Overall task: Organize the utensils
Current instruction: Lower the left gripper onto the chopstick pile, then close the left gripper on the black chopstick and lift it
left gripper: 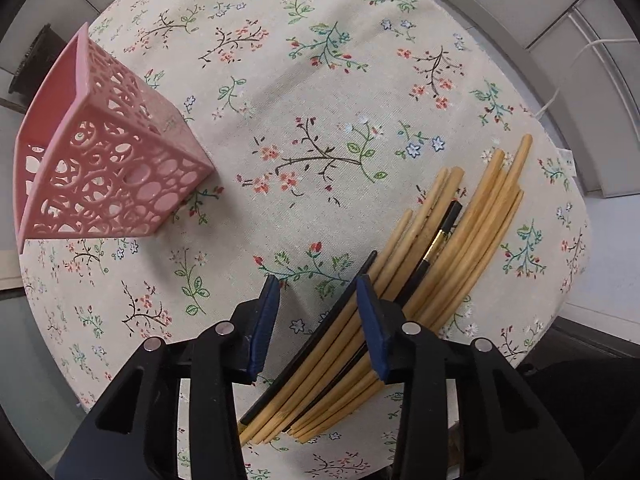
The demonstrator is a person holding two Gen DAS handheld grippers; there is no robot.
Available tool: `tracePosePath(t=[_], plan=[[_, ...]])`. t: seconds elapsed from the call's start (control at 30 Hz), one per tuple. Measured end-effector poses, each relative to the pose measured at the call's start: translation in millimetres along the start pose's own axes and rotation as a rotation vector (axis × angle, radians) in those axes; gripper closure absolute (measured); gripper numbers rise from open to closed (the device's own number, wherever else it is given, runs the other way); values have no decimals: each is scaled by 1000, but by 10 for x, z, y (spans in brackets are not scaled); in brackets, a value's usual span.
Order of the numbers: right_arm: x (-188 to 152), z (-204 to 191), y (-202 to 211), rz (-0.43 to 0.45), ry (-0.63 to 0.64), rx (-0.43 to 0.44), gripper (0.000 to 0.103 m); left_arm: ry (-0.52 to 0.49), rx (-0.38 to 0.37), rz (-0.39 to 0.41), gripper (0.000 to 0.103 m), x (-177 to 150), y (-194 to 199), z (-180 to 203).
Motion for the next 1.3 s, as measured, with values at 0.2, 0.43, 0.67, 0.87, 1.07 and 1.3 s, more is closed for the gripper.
tracePosePath(t=[0.2, 0.43, 0.67, 0.87, 1.07, 1.3], plan=[[-13, -34, -21, -4, 18, -7, 6, -17, 10, -23, 64, -26, -72, 1], [-21, -42, -35, -4, 25, -17, 6, -15, 14, -15, 62, -32, -60, -33], [-27, -56, -53, -6, 28, -22, 6, -124, 98, -35, 59, 5, -158, 133], [-33, -52, -66, -10, 27, -31, 6, 0, 1, 6, 59, 70, -83, -46], [-46, -45, -107, -25, 22, -30, 6, -7, -23, 35, 86, 104, -50, 29], [-50, -14, -130, -33, 4, -31, 6, 41, -15, 102, 83, 361, 243, 43]])
Point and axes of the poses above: each gripper's, at about its wrist camera, not at the fingertips, and y roughly against the way its jaws point, z to its right, x to its top, the point moved 5 cm from there along -y, roughly the way its jaws point, and after that the axes turned 3 degrees about -z, right-handed, at the moved point
